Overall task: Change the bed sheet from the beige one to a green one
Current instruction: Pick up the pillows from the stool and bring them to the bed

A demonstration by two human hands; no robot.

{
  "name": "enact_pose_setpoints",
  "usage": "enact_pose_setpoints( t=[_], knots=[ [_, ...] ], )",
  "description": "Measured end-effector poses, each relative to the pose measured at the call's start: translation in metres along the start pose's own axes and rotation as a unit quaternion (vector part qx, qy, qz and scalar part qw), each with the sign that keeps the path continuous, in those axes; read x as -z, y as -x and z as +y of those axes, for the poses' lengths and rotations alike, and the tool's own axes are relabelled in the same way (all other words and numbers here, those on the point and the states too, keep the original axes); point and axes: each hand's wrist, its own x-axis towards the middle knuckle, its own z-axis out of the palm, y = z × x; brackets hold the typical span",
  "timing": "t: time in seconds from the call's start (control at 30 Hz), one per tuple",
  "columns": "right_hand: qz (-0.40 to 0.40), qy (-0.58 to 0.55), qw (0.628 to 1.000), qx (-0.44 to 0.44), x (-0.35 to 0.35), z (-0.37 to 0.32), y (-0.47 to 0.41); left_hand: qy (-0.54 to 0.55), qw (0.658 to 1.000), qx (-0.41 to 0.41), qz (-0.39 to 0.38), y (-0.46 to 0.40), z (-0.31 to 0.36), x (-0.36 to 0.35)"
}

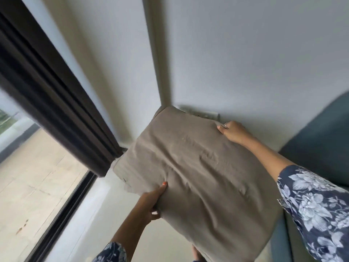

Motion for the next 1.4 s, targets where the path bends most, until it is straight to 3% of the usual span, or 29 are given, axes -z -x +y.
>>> enact_pose_setpoints(
  t=[0.2,0.3,0.47,0.67,0.83,1.0,1.27,1.4],
  knots=[
    [0.143,-0.090,0.982,-0.090,0.039,0.069,0.177,-0.162,0.977,-0.120,-0.064,0.069,-0.019,-0.007],
    [0.161,-0.144,0.965,-0.146,0.040,0.101,0.239,-0.219,0.959,-0.167,-0.066,0.084,-0.018,-0.017],
    [0.230,-0.214,0.908,-0.279,0.038,0.172,0.362,-0.331,0.905,-0.227,-0.143,0.112,-0.023,-0.080],
    [0.317,-0.249,0.820,-0.407,0.038,0.259,0.453,-0.415,0.841,-0.253,-0.237,0.125,-0.056,-0.222],
    [0.389,-0.271,0.739,-0.479,0.051,0.328,0.492,-0.470,0.792,-0.265,-0.286,0.125,-0.085,-0.350],
    [0.426,-0.298,0.659,-0.544,0.055,0.393,0.505,-0.544,0.722,-0.303,-0.302,0.131,-0.108,-0.477],
    [0.460,-0.348,0.555,-0.599,0.076,0.482,0.475,-0.601,0.632,-0.347,-0.345,0.139,-0.133,-0.677],
    [0.482,-0.335,0.524,-0.617,0.087,0.530,0.435,-0.621,0.600,-0.353,-0.362,0.117,-0.142,-0.775]
  ],
)
